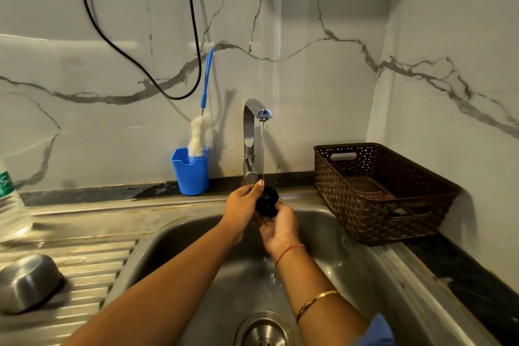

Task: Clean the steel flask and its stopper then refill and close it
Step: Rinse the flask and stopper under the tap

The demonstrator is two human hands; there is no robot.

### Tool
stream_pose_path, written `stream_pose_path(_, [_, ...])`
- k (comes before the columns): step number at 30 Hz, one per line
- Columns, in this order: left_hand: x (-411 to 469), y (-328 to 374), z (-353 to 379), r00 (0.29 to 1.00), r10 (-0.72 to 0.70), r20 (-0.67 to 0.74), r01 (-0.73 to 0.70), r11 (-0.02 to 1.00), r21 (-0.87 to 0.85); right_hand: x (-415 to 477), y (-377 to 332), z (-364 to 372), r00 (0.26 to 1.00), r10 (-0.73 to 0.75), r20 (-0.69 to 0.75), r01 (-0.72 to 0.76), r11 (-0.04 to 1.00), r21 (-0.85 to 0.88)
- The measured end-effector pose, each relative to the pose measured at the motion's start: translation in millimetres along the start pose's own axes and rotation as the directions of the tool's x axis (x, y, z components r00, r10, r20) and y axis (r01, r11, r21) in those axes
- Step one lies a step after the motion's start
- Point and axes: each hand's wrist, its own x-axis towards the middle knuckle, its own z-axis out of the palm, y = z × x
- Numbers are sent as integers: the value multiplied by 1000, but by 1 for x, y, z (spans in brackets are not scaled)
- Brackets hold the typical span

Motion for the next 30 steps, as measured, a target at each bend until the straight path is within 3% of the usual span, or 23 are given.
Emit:
stream_pose_path(5, [2,0,0,994,-106,7,106,985,-138,1,0,-3,999,-4,-47,4,1000,0])
stream_pose_path(8, [3,2,1,984,-155,-90,134,970,-202,-1,-1,-3,998,15,-54,-15,1000,-16])
stream_pose_path(11, [5,1,2,975,-43,-217,37,999,-28,-3,-1,-3,998,13,-53,-14,1000,-25])
stream_pose_path(15, [5,-1,9,974,124,-189,-85,976,202,-1,-4,-5,999,12,-30,-12,1000,-1])
stream_pose_path(18, [2,-2,14,976,215,23,-208,907,365,-1,-1,-6,999,43,-12,-44,999,-7])
stream_pose_path(21, [-1,-8,17,959,184,216,-273,807,524,0,4,-5,996,79,32,-81,995,53])
stream_pose_path(25, [9,-9,8,984,111,137,-171,797,579,0,-1,-5,995,97,-33,-99,990,-95])
stream_pose_path(27, [9,-8,2,974,206,100,-222,750,623,0,-2,-2,993,100,-56,-108,982,-157])
stream_pose_path(30, [1,-1,-8,892,452,9,-356,691,629,-4,-2,7,999,35,-29,-41,970,-240])
